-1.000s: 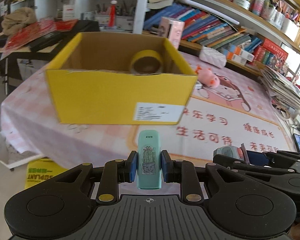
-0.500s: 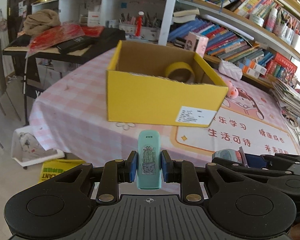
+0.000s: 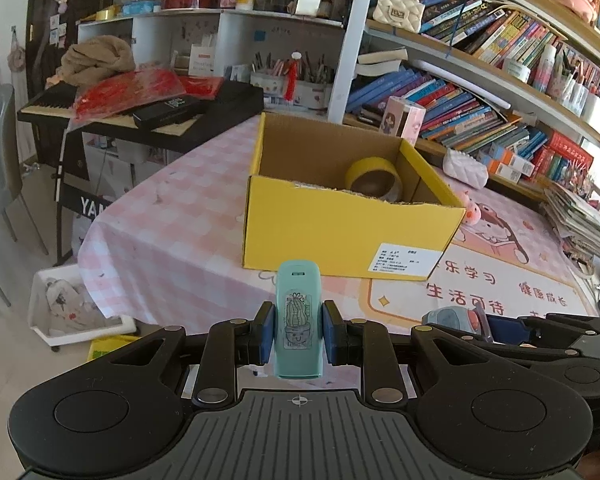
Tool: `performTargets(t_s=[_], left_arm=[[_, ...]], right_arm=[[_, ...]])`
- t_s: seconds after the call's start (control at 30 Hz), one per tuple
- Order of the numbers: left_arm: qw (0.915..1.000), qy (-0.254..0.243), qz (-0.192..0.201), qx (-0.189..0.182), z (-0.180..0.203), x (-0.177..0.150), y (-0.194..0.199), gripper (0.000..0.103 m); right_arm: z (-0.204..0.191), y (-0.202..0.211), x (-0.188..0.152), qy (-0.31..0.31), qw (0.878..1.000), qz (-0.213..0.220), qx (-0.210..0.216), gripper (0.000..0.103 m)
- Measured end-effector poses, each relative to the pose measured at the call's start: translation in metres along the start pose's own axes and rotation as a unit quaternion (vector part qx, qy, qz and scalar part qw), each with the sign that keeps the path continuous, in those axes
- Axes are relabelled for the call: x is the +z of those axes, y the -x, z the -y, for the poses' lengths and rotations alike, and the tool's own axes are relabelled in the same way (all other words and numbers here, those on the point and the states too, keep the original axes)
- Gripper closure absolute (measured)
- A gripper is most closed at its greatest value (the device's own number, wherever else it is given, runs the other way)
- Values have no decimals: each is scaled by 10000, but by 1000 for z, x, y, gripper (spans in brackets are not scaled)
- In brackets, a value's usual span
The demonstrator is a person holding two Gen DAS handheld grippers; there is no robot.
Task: Organize objects
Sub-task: 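Carry the mint-green item and grey toy car over the yellow box, then lower both items into the box and open both tools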
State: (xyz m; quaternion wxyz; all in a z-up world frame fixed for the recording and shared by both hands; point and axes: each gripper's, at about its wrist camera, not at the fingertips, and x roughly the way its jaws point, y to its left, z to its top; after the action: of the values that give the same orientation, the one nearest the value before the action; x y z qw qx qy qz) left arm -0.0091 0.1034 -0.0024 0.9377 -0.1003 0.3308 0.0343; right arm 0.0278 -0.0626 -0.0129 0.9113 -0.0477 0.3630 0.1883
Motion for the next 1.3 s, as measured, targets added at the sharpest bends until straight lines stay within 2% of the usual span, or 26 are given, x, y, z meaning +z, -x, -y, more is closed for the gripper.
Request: performTargets(t_s=[0.17,0.3,0.5,0.73,1.0,1.3], left_arm=[[9999,-96,128,-32,5,5,1,80],[9992,-193,349,-16,9,22,-2,80],[9974,-246,669,43,14,59,-18,80],[9965,-307,776,101,24,97,-59,80],[9969,-421,631,203,38,119,-105,80],[9978,-512,253,340,43,121,-144,80]], right_arm=[[4,1,6,1,9999,109,-61,63],[9,3,21,7,9990,420,-118,63],[22,1,63,158,9934,1109,-235,63],[44,-24,119,261,9876,1524,-266,63],[60,-71,166,421,9879,1492,-95,63],[56,-119,185,697,9916,1058,254,63]])
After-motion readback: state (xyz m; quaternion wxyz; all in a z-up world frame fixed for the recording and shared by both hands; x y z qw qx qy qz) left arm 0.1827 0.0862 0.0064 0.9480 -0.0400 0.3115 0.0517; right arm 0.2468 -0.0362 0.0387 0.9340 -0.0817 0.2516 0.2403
